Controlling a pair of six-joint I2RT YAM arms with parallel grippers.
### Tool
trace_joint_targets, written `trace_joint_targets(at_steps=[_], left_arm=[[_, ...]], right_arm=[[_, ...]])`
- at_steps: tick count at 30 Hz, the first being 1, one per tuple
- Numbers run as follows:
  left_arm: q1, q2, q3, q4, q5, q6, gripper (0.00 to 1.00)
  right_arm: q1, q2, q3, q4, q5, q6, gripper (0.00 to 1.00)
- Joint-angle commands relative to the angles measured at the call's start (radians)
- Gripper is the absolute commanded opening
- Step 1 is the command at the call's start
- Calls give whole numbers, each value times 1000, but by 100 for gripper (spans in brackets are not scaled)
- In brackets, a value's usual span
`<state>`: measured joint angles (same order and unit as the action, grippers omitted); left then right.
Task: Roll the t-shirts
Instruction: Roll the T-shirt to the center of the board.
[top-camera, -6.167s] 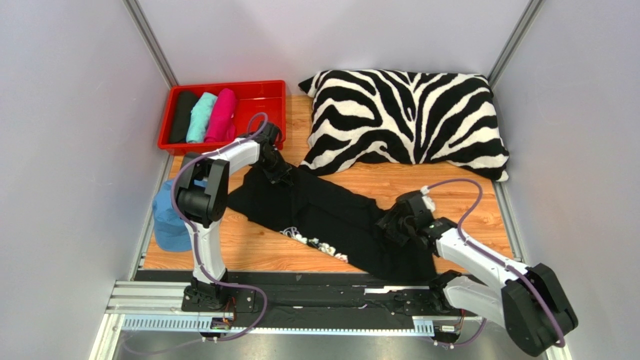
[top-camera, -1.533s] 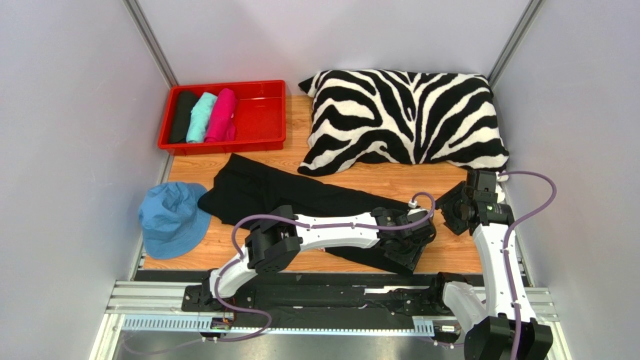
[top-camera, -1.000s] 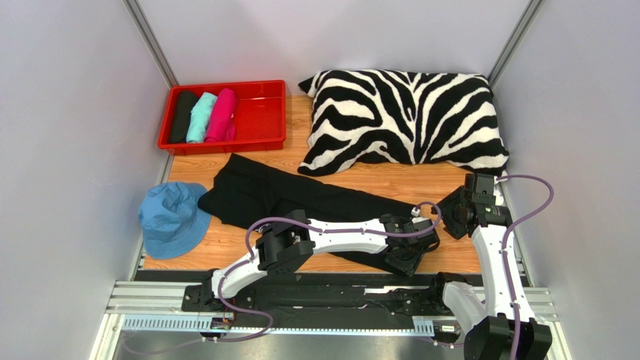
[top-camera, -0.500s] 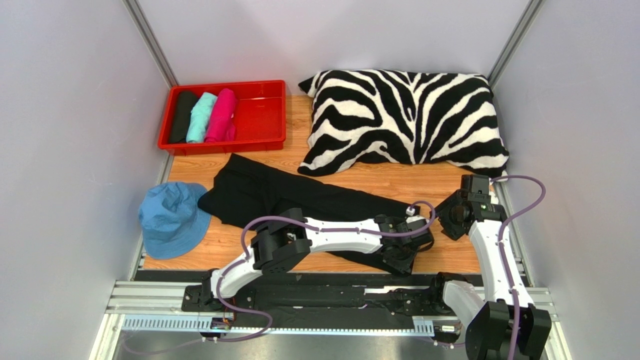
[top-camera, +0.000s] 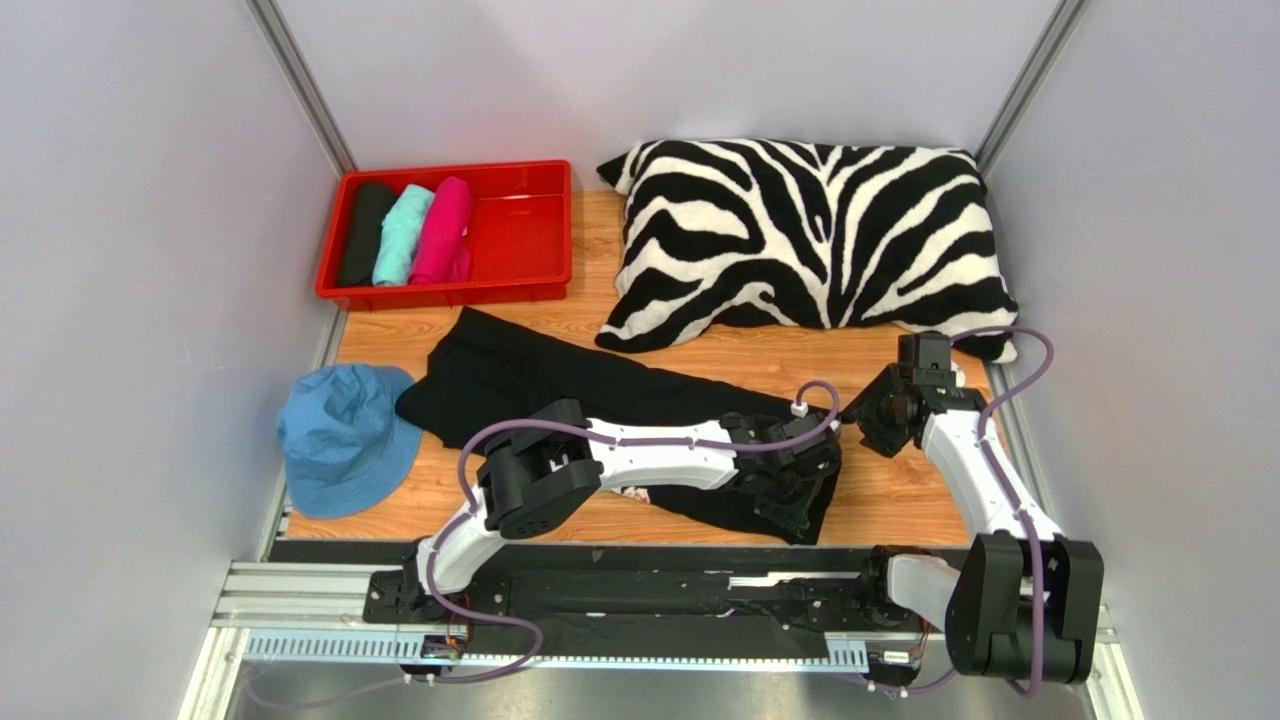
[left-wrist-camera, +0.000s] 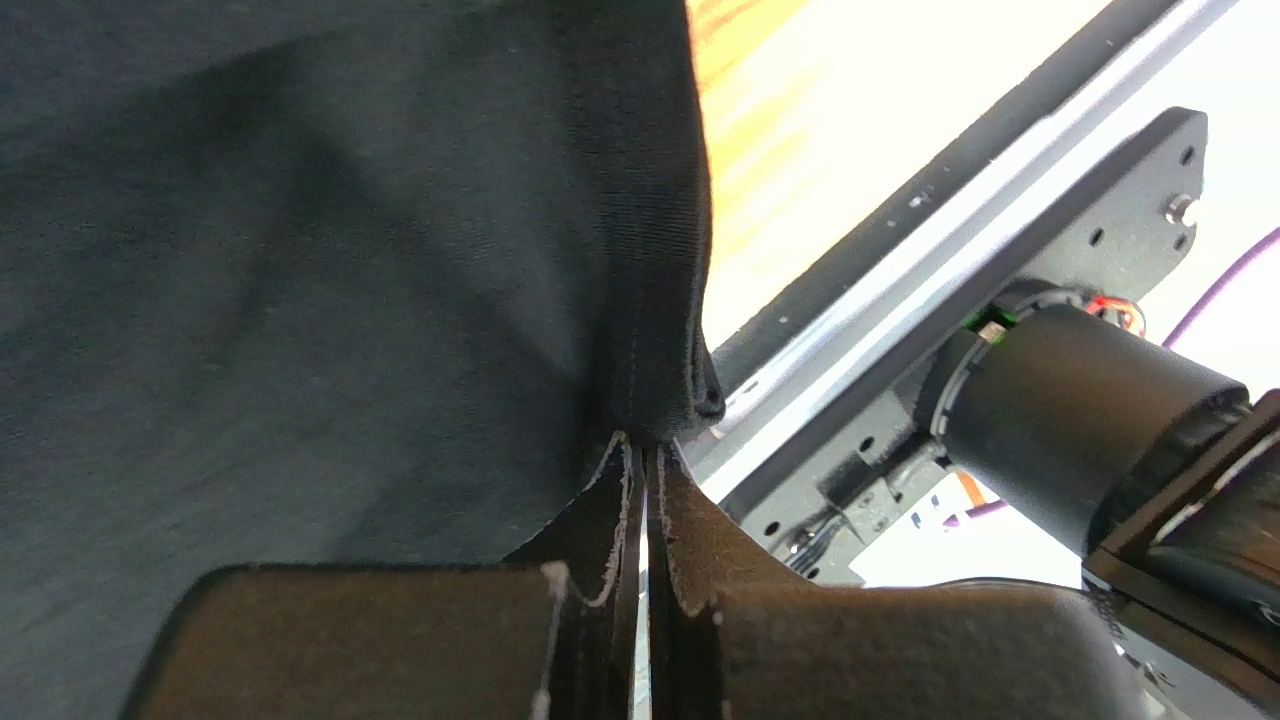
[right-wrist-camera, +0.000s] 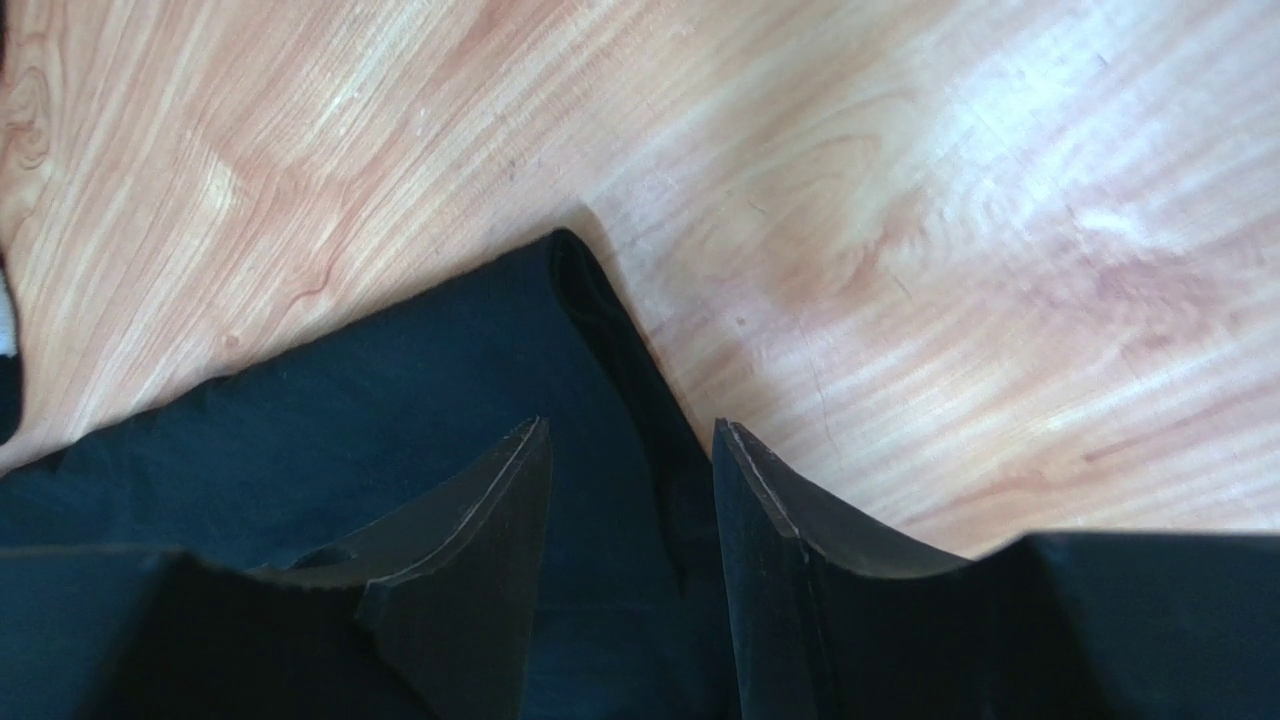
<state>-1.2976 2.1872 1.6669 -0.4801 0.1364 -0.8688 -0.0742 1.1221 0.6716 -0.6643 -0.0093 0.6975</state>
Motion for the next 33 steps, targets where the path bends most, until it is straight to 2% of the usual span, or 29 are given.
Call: trace_joint_targets(at_steps=[1,11,14,19,28,33], left_arm=[[-6,-53,-1,44,40,-12,0],[0,-53,-7,66,68,-29,0],[1,-58,-22,106,86,-36,0],[4,-63,-39,141,112,-47,0],[21,-81,-78,184,129,-55,0],[26,-80,-78,195,135,-56,0]], right_arm=[[10,57,-9,141,5,-24,47],[14,179,-36,264,-20,-13,45],[14,194,-38,275,-11,-6,37],[14,212,-30,292,-11,13,33],[34,222,-49,328,-20,22,39],[44,252,-67,351,-23,26,36]])
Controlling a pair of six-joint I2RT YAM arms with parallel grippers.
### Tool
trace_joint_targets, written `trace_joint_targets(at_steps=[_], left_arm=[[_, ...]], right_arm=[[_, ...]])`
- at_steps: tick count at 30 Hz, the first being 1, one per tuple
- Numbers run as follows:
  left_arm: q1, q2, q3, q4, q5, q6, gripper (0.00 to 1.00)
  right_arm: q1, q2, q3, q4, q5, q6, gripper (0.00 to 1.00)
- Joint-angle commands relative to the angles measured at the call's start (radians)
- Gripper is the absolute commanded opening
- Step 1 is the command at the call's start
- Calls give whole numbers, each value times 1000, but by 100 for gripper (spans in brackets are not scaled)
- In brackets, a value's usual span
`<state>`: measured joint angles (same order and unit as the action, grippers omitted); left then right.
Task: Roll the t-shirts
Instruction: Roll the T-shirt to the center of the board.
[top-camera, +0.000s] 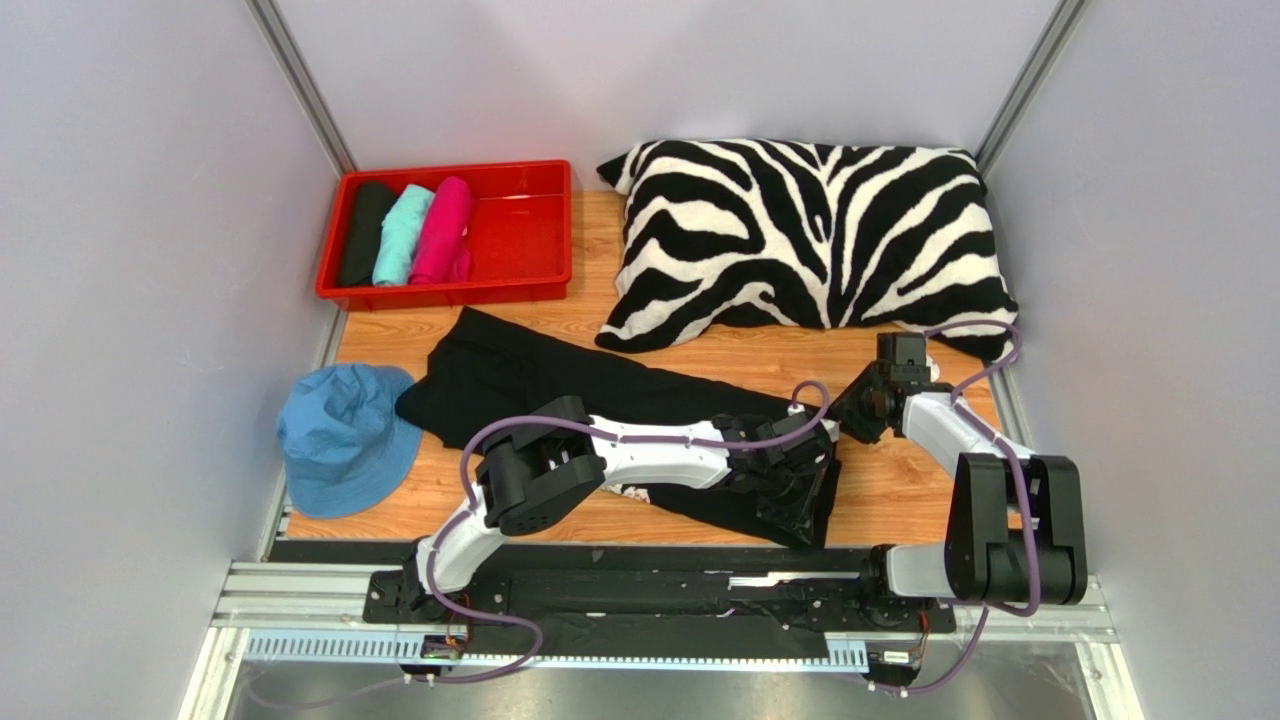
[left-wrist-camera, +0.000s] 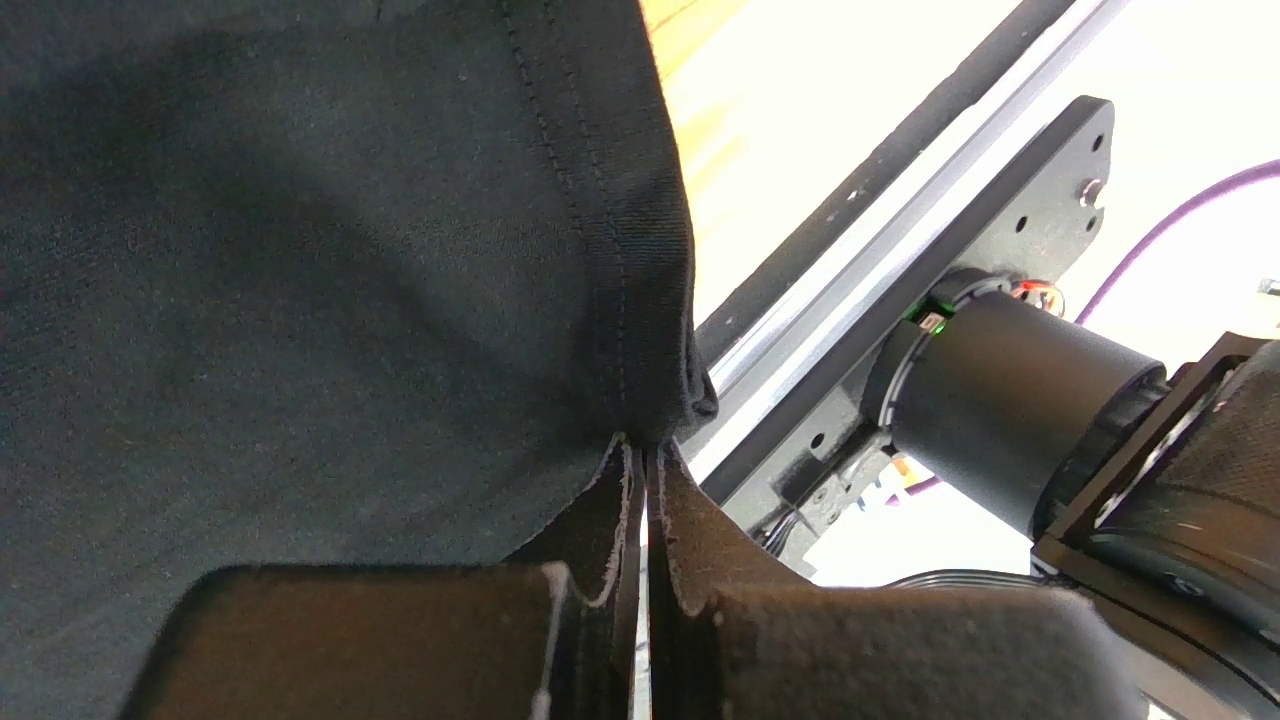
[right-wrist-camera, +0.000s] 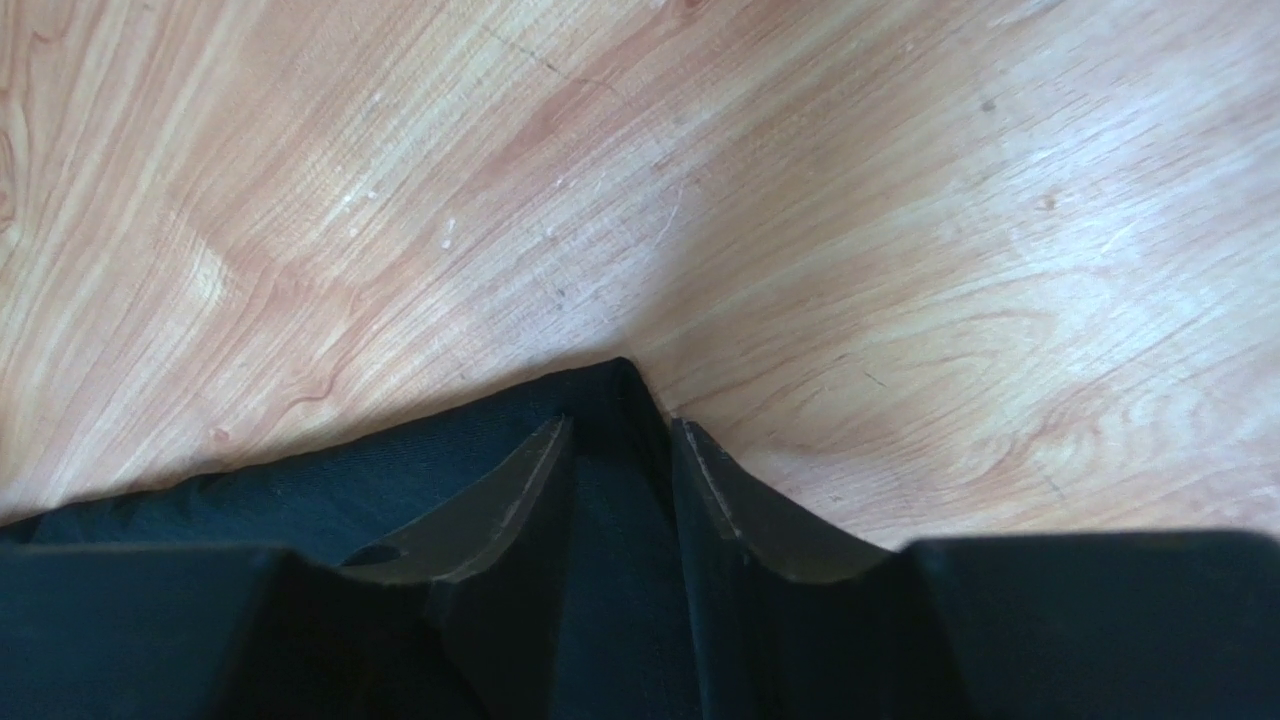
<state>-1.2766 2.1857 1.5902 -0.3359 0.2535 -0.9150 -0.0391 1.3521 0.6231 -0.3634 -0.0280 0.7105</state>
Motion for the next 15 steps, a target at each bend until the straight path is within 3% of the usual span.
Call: trace_joint_targets(at_steps=[1,6,15], left_arm=[[5,-79,-1,52,18,-9,0],[10,-93,-22,89,32,-8,0],[40,-171,-142,207,47,-41,0]], right_arm=[[8,25,-19,50,-4,15,33],[8,10,21,-40,61,-5,2],[65,-67,131,-242,184,0,0]])
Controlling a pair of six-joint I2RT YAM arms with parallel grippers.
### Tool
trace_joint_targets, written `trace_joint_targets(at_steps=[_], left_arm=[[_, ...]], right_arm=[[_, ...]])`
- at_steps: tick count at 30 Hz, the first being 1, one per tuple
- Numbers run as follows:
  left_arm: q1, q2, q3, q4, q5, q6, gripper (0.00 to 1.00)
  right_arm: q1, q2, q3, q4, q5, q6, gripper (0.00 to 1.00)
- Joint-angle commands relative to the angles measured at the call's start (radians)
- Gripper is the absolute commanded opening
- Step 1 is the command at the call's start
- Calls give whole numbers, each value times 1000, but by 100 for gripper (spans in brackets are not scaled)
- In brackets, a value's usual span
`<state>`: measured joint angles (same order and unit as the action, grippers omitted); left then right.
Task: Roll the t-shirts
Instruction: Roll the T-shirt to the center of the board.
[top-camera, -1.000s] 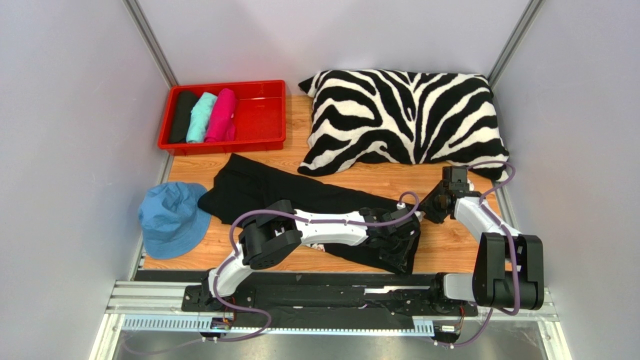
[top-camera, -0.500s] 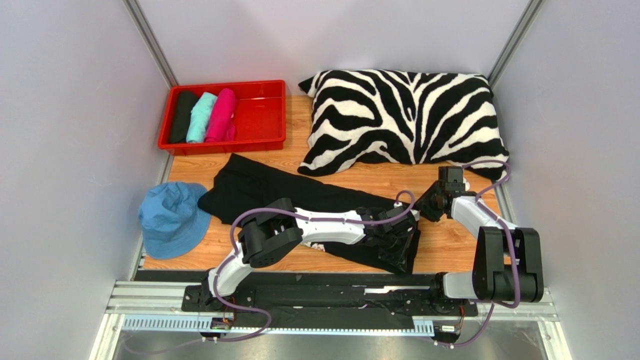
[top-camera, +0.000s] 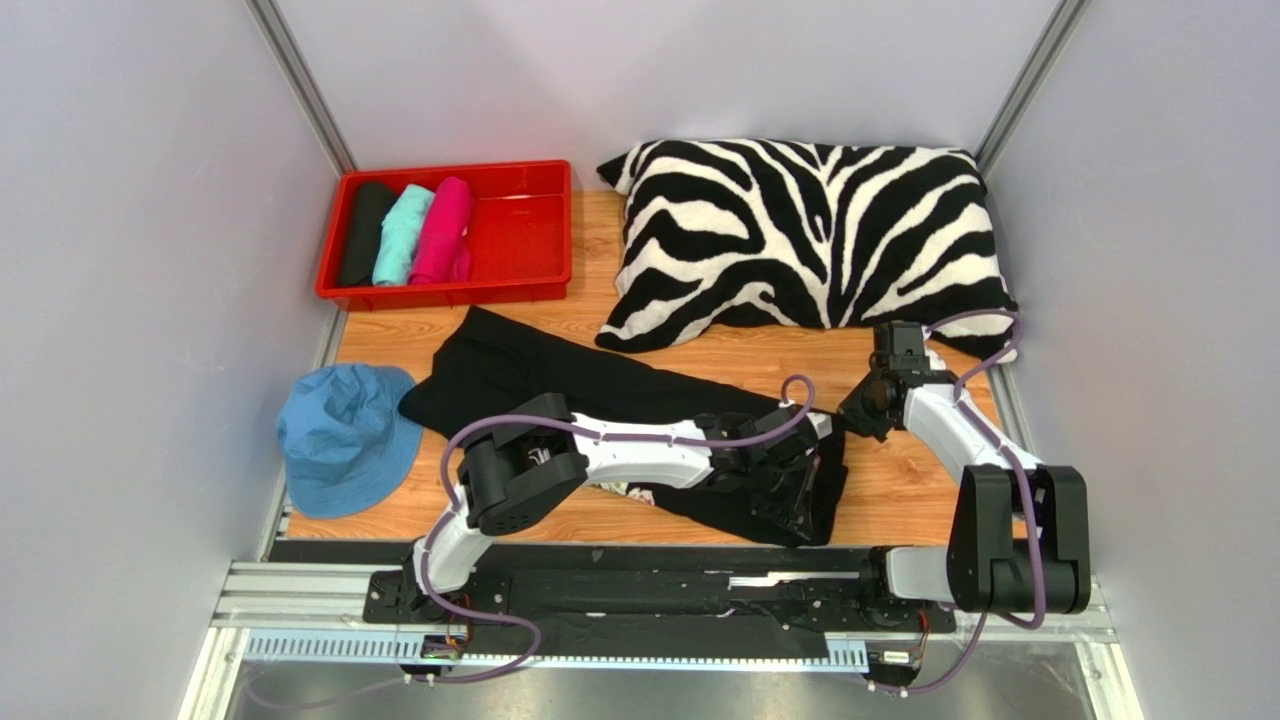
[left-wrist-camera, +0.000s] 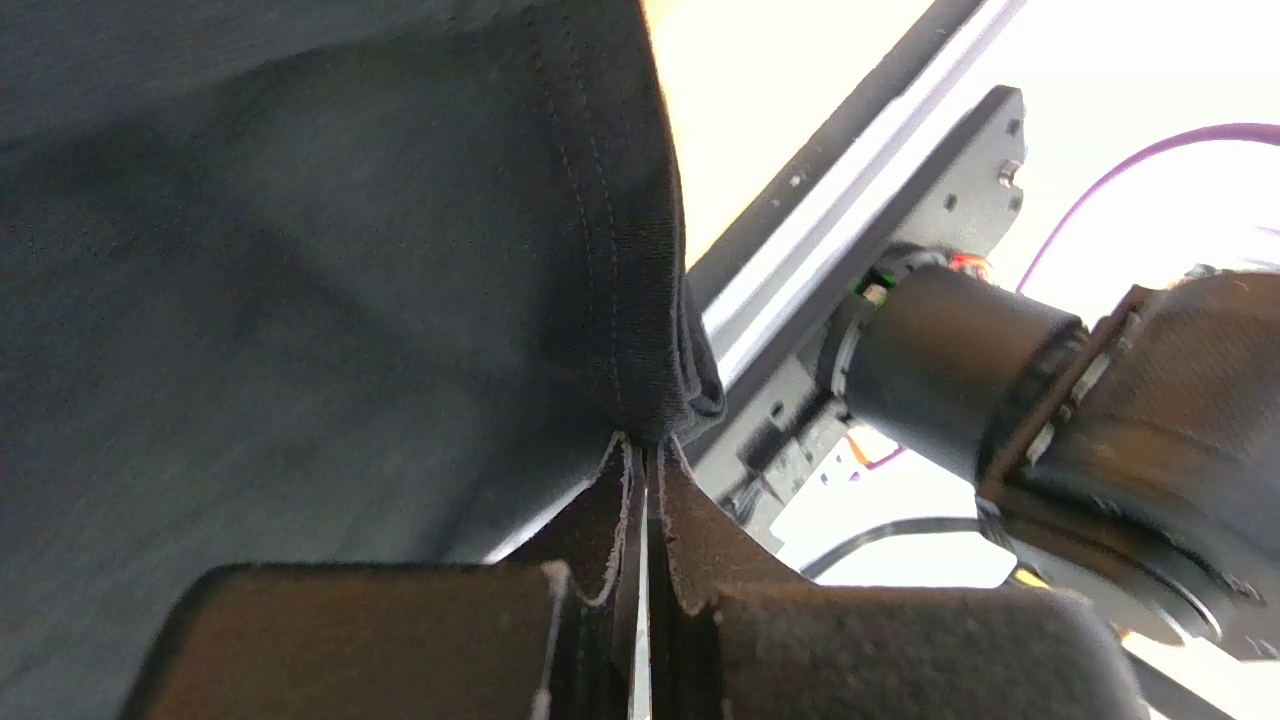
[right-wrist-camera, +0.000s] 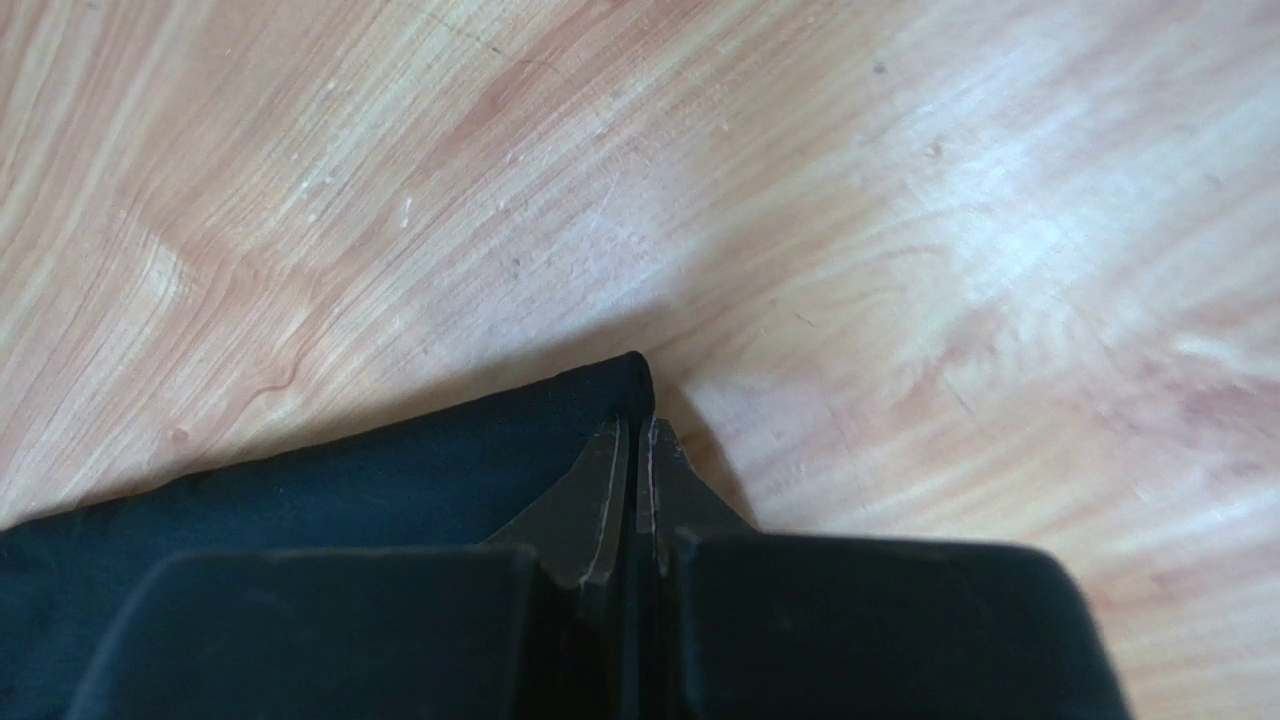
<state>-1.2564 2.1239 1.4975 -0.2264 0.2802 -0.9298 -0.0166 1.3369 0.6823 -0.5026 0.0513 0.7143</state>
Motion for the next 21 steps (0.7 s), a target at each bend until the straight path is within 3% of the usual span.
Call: trace_joint_targets(at_steps=[1,21], left_arm=[[23,-122,-59,110,22,-27,0],[92,-347,-442,220,-18,-67,0]], right_arm=[[50,-51,92,-114,113,5,0],[351,169,344,-231,269,191,0]])
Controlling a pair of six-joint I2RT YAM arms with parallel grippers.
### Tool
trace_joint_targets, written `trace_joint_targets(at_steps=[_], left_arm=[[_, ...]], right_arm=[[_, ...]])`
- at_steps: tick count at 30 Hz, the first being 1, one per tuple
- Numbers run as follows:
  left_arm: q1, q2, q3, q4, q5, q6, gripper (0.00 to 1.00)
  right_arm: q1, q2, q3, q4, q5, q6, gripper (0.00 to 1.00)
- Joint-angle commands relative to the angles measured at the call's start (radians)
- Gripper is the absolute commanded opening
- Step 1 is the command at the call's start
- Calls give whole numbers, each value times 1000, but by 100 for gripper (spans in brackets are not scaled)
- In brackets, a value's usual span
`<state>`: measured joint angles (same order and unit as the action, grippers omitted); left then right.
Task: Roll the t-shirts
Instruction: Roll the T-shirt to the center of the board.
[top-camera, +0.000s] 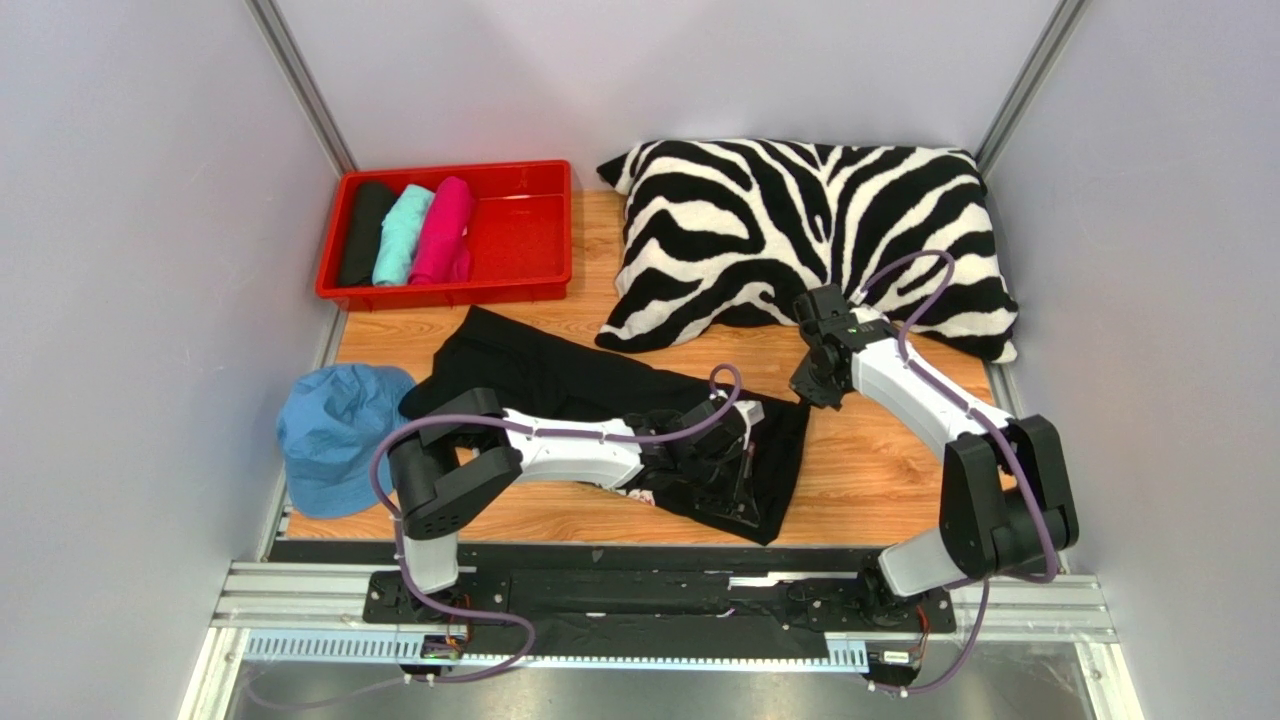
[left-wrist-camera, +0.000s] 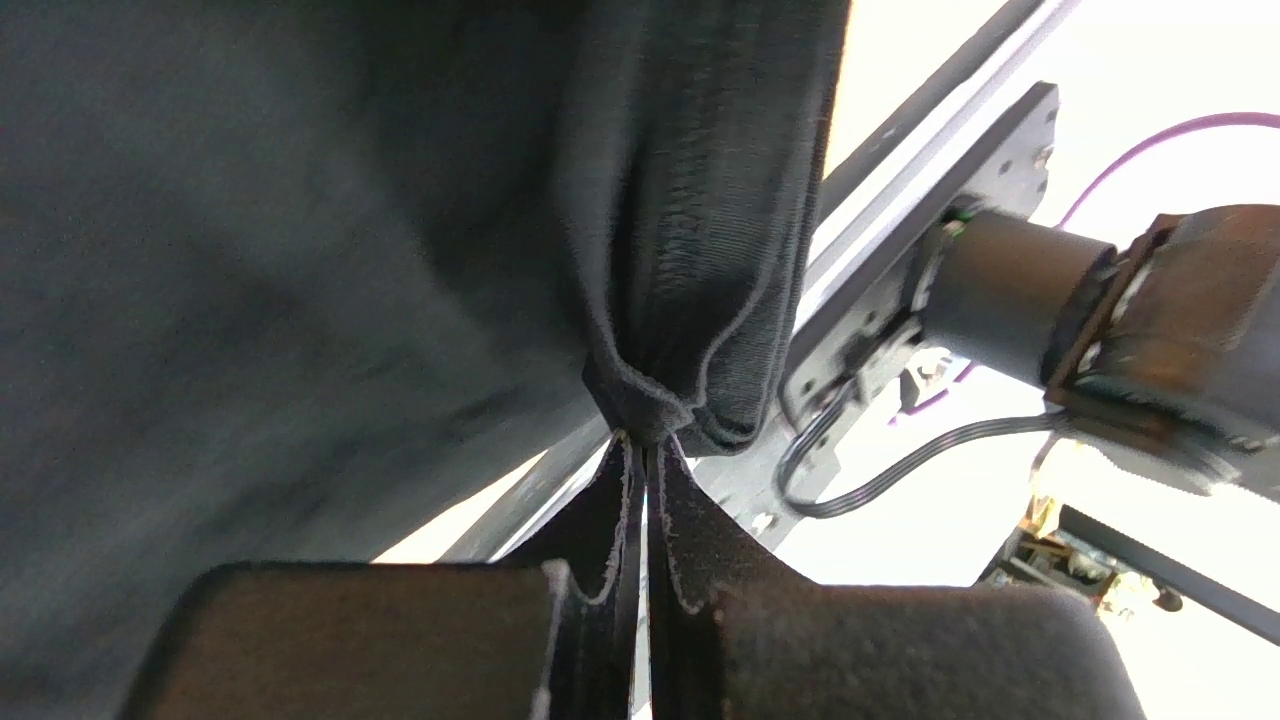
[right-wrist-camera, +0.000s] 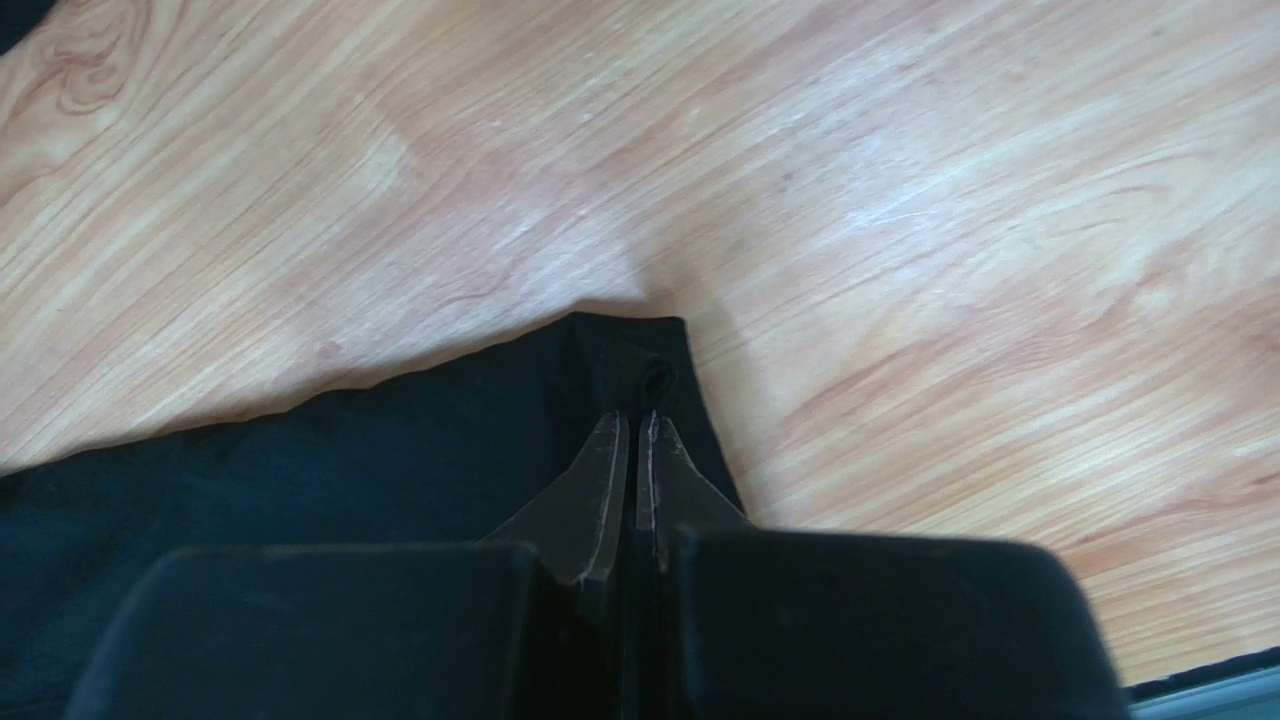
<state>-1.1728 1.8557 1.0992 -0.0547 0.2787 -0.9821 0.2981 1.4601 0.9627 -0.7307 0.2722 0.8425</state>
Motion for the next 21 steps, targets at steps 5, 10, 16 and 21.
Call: trace_joint_targets(at_steps=[5,10,16,21], left_arm=[[13,-118,-97,47,-35,-21,0],[24,-138,-131,46,-38,-29,0],[27,-144,-154,42,-42,-36,0],[32,-162,-176,42,-38,-35,12]], right_arm=[[82,91,113,7,53,95,0],[111,146,157,8,55,104,0],[150,204,211,10,53,104,1],[153,207,218,16,30,84,26]])
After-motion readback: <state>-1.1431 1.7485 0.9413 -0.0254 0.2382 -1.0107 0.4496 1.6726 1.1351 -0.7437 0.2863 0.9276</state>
